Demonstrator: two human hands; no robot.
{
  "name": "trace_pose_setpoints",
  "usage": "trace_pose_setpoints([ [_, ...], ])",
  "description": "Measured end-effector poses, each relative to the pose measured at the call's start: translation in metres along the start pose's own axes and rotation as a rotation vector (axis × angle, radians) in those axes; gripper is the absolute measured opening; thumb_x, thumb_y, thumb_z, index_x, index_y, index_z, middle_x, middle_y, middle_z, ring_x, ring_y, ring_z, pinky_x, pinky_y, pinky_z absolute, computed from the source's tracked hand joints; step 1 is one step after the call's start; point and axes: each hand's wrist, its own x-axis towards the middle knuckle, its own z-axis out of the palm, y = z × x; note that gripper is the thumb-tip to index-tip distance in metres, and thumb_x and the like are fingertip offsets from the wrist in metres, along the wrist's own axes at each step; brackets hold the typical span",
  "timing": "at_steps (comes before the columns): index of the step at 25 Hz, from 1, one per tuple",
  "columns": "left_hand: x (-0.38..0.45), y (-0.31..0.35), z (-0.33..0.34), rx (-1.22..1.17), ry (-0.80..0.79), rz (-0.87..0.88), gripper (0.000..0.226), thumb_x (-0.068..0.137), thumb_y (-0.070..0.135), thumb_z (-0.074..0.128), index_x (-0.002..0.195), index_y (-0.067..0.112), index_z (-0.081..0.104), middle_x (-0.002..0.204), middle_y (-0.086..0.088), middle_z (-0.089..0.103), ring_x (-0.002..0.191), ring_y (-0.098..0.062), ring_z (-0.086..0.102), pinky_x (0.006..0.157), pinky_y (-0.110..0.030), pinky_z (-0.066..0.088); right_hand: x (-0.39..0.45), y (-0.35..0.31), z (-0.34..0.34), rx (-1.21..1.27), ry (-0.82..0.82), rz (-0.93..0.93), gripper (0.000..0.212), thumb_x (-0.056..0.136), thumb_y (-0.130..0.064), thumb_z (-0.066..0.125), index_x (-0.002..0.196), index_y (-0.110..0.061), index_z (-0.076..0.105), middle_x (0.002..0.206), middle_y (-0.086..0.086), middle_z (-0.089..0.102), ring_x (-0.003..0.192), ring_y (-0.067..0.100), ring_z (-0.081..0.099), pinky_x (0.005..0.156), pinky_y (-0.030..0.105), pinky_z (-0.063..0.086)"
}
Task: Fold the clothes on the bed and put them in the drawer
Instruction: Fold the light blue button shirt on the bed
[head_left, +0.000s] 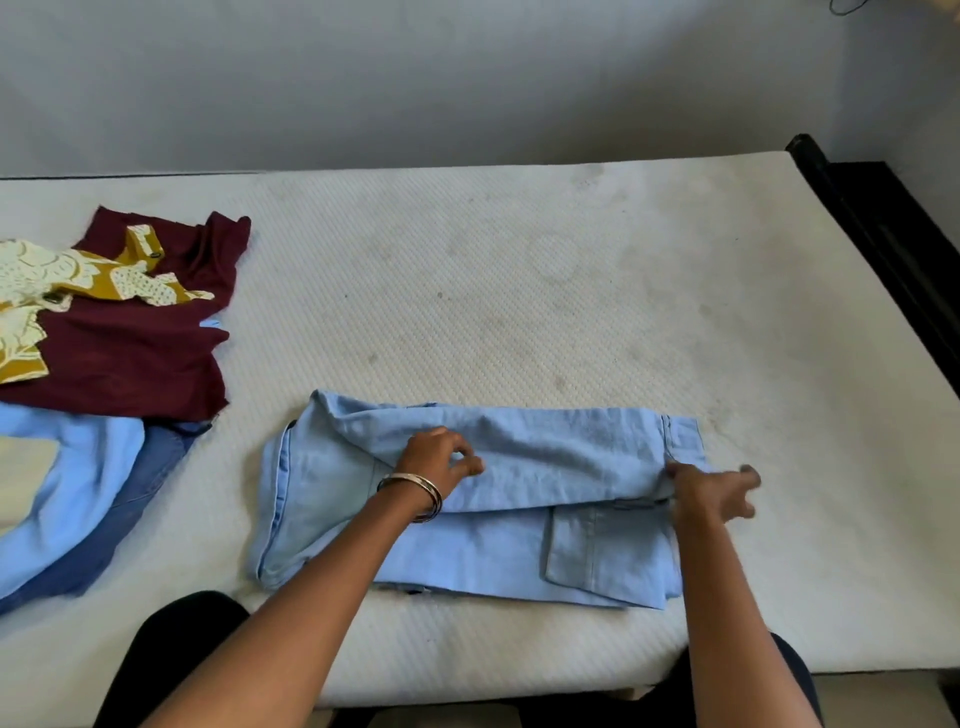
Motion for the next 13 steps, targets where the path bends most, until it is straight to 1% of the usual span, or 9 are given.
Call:
trace_pose_setpoints([
  [1,0.000,-0.002,-0.001,0.007,0.144,-0.004,0.026,0.085,0.035,0.070,0.100,0.014,0.071,0.112,-0.008,0.062,0.109,-0.029,0.056,0.093,-0.031,0.040,0.005,-0.002,0.000,0.117,-0.023,0.119,0.075,0.070,0.000,0.084,0.134,-0.008,0.043,0.140,0.016,0.040,0.098,0.026,0.054,0.077,0.034,0.050],
  [2,0.000,-0.002,0.001,0.075,0.216,-0.008,0.025,0.086,0.032,0.069,0.102,0.013,0.070,0.112,-0.008,0.060,0.110,-0.030,0.054,0.094,-0.031,0.039,0.013,-0.002,0.001,0.191,-0.070,0.187,0.062,0.068,0.000,0.085,0.119,-0.002,0.052,0.126,0.014,0.052,0.089,0.022,0.058,0.071,0.033,0.052],
  [3,0.000,-0.001,0.005,0.170,0.192,-0.019,0.036,0.086,0.036,0.068,0.113,0.014,0.065,0.122,-0.009,0.053,0.118,-0.030,0.048,0.099,-0.034,0.036,0.019,-0.004,-0.001,0.241,-0.113,0.211,0.045,0.067,0.002,0.084,0.102,0.000,0.055,0.110,0.010,0.058,0.078,0.019,0.058,0.064,0.031,0.052],
  [4,0.001,0.003,0.014,0.263,0.105,-0.064,0.054,0.084,0.044,0.068,0.130,0.018,0.053,0.137,-0.009,0.040,0.129,-0.031,0.036,0.106,-0.040,0.032,0.025,-0.007,-0.006,0.298,-0.155,0.196,0.035,0.069,0.007,0.081,0.092,0.000,0.055,0.101,0.009,0.061,0.072,0.017,0.059,0.062,0.028,0.050],
  [6,-0.002,0.013,0.028,0.365,-0.119,-0.191,0.094,0.078,0.056,0.068,0.151,0.033,0.013,0.157,-0.003,-0.005,0.145,-0.033,-0.001,0.111,-0.063,0.020,0.030,-0.011,-0.015,0.397,-0.236,0.095,0.036,0.072,0.016,0.073,0.102,0.003,0.058,0.108,0.014,0.064,0.080,0.018,0.065,0.067,0.023,0.052],
  [7,-0.001,0.017,0.036,0.388,-0.194,-0.215,0.106,0.076,0.058,0.069,0.150,0.041,-0.005,0.155,0.004,-0.026,0.145,-0.034,-0.019,0.107,-0.072,0.013,0.028,-0.013,-0.023,0.429,-0.261,0.033,0.042,0.073,0.020,0.069,0.110,0.004,0.058,0.110,0.015,0.063,0.084,0.018,0.065,0.069,0.022,0.053],
  [9,0.001,0.018,0.037,0.422,-0.278,-0.239,0.113,0.076,0.059,0.068,0.142,0.051,-0.023,0.145,0.011,-0.046,0.138,-0.035,-0.035,0.099,-0.080,0.010,0.021,-0.002,-0.026,0.385,-0.306,-0.041,0.037,0.072,0.024,0.067,0.098,0.000,0.060,0.102,0.013,0.061,0.084,0.020,0.061,0.067,0.024,0.054],
  [11,0.005,0.025,0.033,0.411,-0.361,-0.264,0.110,0.076,0.060,0.068,0.141,0.057,-0.021,0.145,0.011,-0.047,0.139,-0.039,-0.033,0.097,-0.082,0.011,0.021,0.014,-0.028,0.290,-0.306,-0.017,0.027,0.073,0.019,0.071,0.080,-0.005,0.060,0.090,0.009,0.062,0.083,0.023,0.060,0.062,0.027,0.055],
  [13,0.011,0.040,0.026,0.423,-0.365,-0.281,0.093,0.080,0.062,0.063,0.147,0.054,0.000,0.156,0.006,-0.027,0.145,-0.039,-0.015,0.100,-0.078,0.008,0.028,0.024,-0.024,0.206,-0.259,0.073,0.020,0.071,0.006,0.081,0.080,-0.002,0.065,0.087,0.011,0.067,0.087,0.028,0.066,0.068,0.039,0.060],
])
